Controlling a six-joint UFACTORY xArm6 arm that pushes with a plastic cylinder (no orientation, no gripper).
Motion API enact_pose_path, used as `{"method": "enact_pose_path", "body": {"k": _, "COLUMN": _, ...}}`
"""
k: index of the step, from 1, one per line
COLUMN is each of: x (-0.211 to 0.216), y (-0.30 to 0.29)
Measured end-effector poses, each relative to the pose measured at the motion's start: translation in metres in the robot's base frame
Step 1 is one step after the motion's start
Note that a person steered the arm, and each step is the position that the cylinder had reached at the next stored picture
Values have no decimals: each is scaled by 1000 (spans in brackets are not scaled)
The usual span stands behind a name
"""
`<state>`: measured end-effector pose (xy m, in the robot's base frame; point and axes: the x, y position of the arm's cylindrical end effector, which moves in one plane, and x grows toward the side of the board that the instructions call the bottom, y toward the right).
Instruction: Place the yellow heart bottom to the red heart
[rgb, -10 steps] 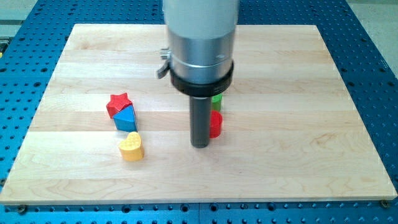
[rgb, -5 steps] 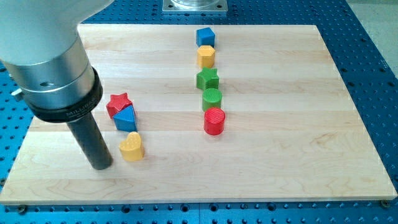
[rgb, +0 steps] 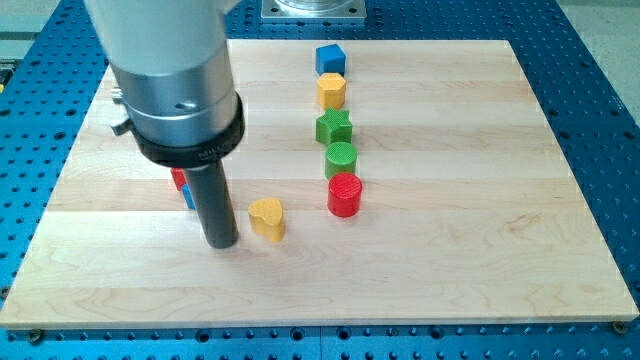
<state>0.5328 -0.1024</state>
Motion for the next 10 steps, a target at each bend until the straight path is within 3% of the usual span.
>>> {"method": "enact_pose_path", "body": {"k": 1, "x": -23, "y": 22}}
{"method": "enact_pose_path", "body": {"k": 3, "x": 4, "y": 74}}
{"method": "enact_pose_path", "body": {"k": 4, "x": 42, "y": 35}}
{"method": "enact_pose_path", "body": {"k": 5, "x": 34, "y": 68}}
{"method": "enact_pose_path", "body": {"k": 6, "x": 20, "y": 43}}
{"method": "enact_pose_path", "body": {"k": 8, "x": 20, "y": 94}}
{"method": "enact_pose_path", "body": {"k": 10, "x": 12, "y": 87}}
